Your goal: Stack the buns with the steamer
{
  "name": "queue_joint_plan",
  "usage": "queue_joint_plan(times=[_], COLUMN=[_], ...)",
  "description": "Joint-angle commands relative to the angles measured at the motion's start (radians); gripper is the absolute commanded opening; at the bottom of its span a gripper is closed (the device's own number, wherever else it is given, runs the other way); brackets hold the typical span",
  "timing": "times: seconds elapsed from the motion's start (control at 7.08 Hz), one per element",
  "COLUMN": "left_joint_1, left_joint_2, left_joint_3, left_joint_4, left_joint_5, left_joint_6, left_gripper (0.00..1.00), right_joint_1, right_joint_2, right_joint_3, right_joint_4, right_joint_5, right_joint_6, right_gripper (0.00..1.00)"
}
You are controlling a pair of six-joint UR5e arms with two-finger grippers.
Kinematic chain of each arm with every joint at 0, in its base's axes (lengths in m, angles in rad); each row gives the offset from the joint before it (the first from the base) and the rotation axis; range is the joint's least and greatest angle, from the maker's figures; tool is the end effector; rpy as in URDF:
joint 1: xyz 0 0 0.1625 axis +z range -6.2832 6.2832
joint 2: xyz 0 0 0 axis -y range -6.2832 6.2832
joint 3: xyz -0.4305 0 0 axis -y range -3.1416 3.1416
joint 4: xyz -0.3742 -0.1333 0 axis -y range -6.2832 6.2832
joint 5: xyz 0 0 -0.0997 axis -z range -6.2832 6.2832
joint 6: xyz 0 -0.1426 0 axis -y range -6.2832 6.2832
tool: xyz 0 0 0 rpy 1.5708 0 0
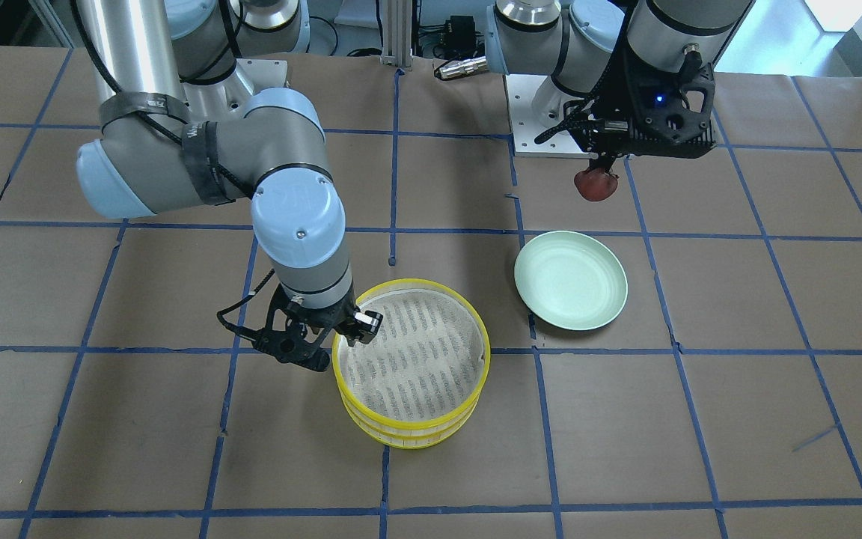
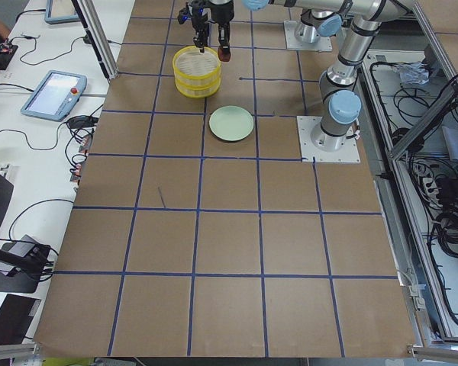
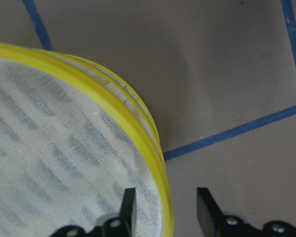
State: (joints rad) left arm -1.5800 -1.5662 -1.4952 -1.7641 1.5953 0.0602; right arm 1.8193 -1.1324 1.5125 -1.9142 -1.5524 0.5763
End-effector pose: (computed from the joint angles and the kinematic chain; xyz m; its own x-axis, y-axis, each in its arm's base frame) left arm -0.1340 -0.4528 0.4701 -0.9973 0.0717 -0.0175 0.0693 0.9910 0.1141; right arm 0.2854 -0.5720 0.2673 -0.9467 0.3222 0.0046 0.3221 0.9458 0.0408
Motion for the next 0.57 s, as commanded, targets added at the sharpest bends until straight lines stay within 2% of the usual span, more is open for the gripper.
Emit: queue_joint_plan(times=[0.0,0.14,0.42], left_joint_1=[0.0,0.0,0.0], left_joint_2=[0.0,0.0,0.0], left_joint_3=[0.001,0.001,0.001], left_joint_4=[0.002,0.0,0.002], left_joint_5=[0.002,0.0,0.0], left_joint_6=[0.0,0.001,0.0], left_gripper=[0.01,0.01,0.01], right_joint_1=[-0.134,-0.211,-0.343], right_joint_2=[-0.08,-0.134,-0.293], right_joint_3=[-0.037,-0.04,-0.047], right_joint_4=[0.094,0.154,0.37], right_joint_5=[0.002,0.011,0.014], right_joint_6=[-0.225,-0.354,-0.562], right_gripper=[0.99,0.99,0.99])
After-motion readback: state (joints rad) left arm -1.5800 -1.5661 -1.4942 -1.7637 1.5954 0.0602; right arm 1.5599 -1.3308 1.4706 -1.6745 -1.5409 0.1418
